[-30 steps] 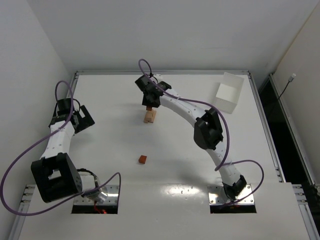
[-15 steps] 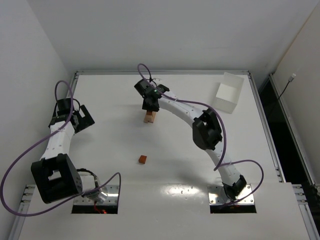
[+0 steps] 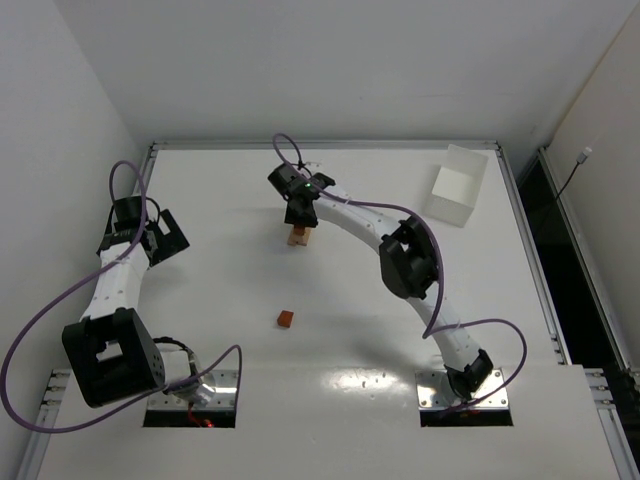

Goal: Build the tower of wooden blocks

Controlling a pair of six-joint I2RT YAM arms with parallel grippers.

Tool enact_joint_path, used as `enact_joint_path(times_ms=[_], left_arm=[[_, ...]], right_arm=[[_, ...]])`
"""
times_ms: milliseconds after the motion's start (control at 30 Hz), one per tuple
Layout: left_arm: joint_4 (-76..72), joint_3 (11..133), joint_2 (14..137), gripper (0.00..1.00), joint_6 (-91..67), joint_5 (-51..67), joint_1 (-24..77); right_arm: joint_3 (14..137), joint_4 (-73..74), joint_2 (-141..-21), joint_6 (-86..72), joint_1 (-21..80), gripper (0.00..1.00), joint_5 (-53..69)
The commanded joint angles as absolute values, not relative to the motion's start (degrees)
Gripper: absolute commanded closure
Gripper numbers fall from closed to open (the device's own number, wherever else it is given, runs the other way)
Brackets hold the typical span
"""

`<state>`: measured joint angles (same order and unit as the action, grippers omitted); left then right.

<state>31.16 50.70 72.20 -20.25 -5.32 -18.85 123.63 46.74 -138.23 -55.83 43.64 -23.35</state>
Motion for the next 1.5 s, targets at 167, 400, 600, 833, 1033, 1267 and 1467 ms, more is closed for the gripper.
enact_joint_path(times_ms=[167, 400, 600, 833, 1033, 1267, 1467], left_arm=[[29.9, 50.4, 70.6, 0.0, -20.7, -4.1, -19.3], [29.9, 49.9, 70.6, 0.0, -20.7, -4.1, -19.3], [29.9, 49.9, 70.6, 0.0, -20.7, -4.1, -19.3], [29.9, 49.9, 70.6, 0.0, -20.7, -4.1, -19.3], [29.9, 49.9, 70.6, 0.0, -20.7, -4.1, -19.3], [29.4, 49.4, 70.6, 0.0, -20.7, -3.6, -19.3], [29.4, 49.4, 69.4, 0.0, -20.7, -3.6, -19.3]], right_arm=[[125.9, 45.1, -139.2, -56.2, 43.3, 1.0, -23.3], [125.9, 44.5, -139.7, -55.6, 43.3, 1.0, -22.8], [125.9, 44.0, -139.7, -54.9, 43.3, 0.78, -22.8], [125.9, 43.3, -139.7, -53.1, 43.3, 0.45, -22.8], [125.4, 41.0, -139.2, -52.6, 43.3, 0.32, -21.2], [117.0, 30.4, -130.3, -45.6, 43.3, 0.28, -16.8], [111.0, 33.6, -121.6, -39.5, 44.4, 0.15, -19.2]])
